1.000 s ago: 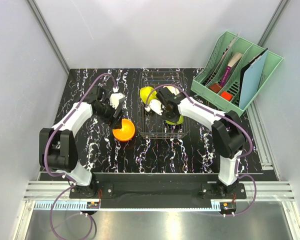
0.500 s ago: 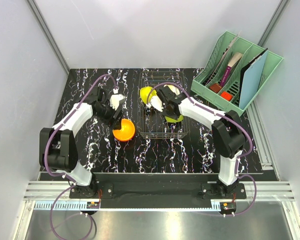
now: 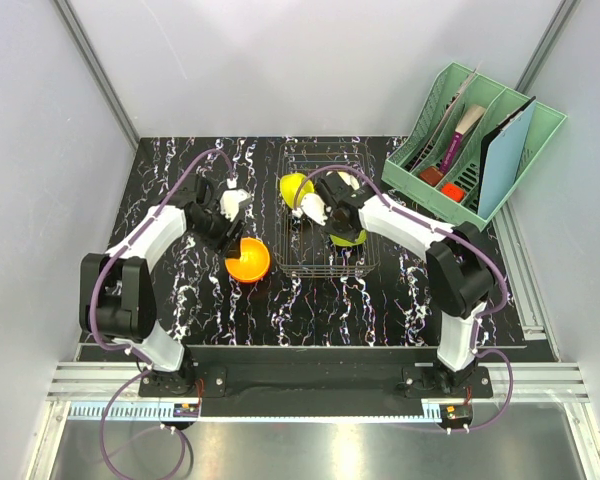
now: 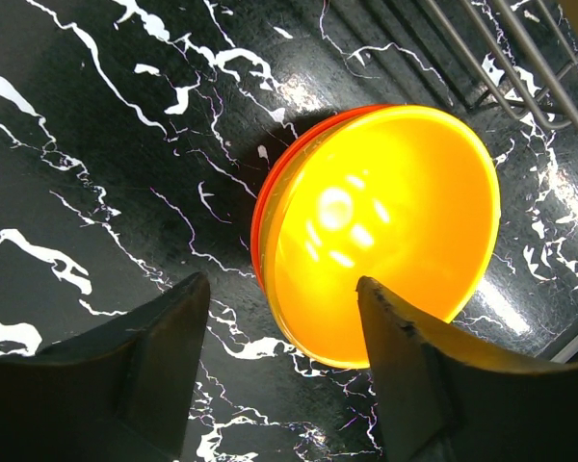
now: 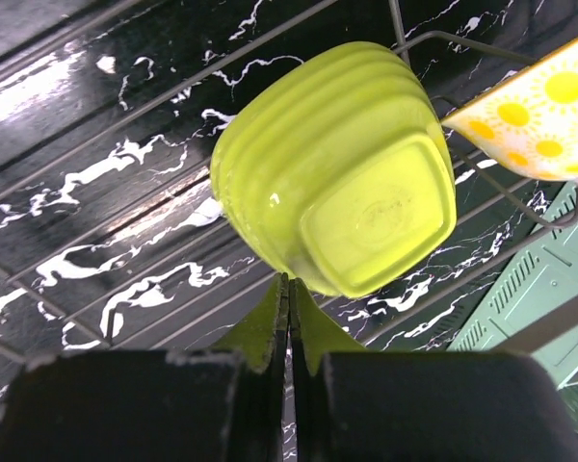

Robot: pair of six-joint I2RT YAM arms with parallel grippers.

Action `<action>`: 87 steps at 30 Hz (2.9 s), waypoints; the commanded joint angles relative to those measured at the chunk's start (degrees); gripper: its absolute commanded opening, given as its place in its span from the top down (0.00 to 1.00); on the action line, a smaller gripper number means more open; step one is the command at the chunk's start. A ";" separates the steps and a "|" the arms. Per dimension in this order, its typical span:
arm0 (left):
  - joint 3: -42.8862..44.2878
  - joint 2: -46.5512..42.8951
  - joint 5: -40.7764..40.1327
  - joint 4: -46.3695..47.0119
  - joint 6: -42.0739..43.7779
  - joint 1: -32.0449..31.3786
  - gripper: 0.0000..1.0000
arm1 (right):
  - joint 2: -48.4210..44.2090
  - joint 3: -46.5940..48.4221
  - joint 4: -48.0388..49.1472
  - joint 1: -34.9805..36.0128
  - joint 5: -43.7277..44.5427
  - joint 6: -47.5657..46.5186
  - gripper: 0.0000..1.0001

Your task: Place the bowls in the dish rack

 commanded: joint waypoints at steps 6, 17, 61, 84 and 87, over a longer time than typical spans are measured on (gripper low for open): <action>0.64 1.24 0.55 0.87 0.00 -0.44 0.55 | -6.61 3.16 -1.49 -0.08 -3.56 1.30 0.90; 1.51 1.15 -0.32 0.25 0.08 -1.06 0.90 | -6.97 4.22 -1.22 -0.78 -3.38 2.09 0.41; 24.19 -7.11 -0.76 -0.81 -3.60 -18.81 1.00 | -3.81 10.47 -2.38 -17.13 -90.48 34.87 0.00; 24.19 -8.69 -5.33 4.65 -6.86 -23.47 1.00 | 1.73 5.98 13.89 -17.30 -98.30 50.17 0.00; 24.02 -8.78 -5.16 4.82 -7.03 -23.47 1.00 | 2.08 5.80 15.03 -17.30 -99.00 50.96 0.03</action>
